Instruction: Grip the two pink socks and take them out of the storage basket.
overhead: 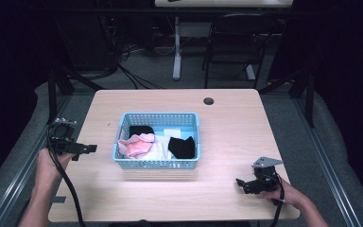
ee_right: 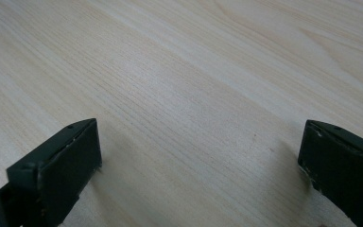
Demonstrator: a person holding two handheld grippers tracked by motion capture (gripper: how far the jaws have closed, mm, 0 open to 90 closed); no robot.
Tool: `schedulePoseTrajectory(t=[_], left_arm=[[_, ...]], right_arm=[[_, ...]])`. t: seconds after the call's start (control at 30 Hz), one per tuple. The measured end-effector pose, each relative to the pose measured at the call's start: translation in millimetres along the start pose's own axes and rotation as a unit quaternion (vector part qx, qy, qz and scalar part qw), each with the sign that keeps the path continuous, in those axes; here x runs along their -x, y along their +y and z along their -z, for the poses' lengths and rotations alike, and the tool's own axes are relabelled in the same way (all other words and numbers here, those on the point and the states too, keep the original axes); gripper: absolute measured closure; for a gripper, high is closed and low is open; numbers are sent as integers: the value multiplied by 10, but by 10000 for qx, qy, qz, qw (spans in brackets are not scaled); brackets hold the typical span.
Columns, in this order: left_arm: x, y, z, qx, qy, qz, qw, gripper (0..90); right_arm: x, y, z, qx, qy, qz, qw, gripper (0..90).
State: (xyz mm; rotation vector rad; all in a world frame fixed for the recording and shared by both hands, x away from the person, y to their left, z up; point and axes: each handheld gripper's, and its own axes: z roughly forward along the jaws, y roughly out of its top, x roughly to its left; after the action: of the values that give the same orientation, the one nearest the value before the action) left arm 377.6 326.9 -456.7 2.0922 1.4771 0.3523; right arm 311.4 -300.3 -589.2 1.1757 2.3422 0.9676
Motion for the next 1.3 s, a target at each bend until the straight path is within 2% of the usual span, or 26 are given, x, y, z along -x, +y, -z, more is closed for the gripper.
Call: schedulePoseTrajectory(t=[0.1,0.17,0.23,0.27,0.37,0.47,0.5,0.53,0.57,0.67,0.8,0.83,0.93,1.0,1.17,1.3], left_arm=[[43,84,35,36,-50,-65,10000,0],[125,211,46,50,-77,-201,9998,0],[155,254,41,51,-93,-258,9996,0],[211,337,23,34,-157,-362,9992,0],[268,417,-3,37,-236,-430,9988,0],[398,563,-84,40,-442,-596,9972,0],[398,563,-84,40,-442,-596,9972,0],[474,629,-137,4,-559,-709,9959,0],[474,629,-137,4,-559,-709,9959,0],[638,727,-260,-107,-689,-894,9936,0],[741,768,-375,-223,-714,-1029,9919,0],[789,776,-460,-293,-758,-1048,9912,0],[858,766,-579,-399,-790,-1150,9894,7],[889,759,-642,-485,-824,-1252,9875,71],[903,755,-758,-643,-843,-1272,9862,164],[925,759,-837,-745,-799,-1299,9855,273]], right_arm=[[0,0,0,0,-1,-1,10000,0],[0,0,1,-7,0,-5,10000,0],[-1,0,1,-8,0,-6,10000,0],[0,0,0,0,0,-1,10000,0],[0,0,0,1,0,0,10000,0],[-1,0,1,-8,0,-6,10000,0],[-1,0,1,-8,0,-6,10000,0],[0,0,1,-7,1,-7,10000,0],[-2,-1,0,2,0,-16,10000,0],[0,0,1,-8,1,-7,10000,0],[0,0,0,0,0,0,10000,0],[0,0,1,-6,0,-6,10000,0],[-1,0,1,-7,0,-6,10000,0],[0,0,1,-9,0,-7,10000,0],[0,0,1,-8,1,-6,10000,0],[1,0,0,1,1,0,10000,0]])
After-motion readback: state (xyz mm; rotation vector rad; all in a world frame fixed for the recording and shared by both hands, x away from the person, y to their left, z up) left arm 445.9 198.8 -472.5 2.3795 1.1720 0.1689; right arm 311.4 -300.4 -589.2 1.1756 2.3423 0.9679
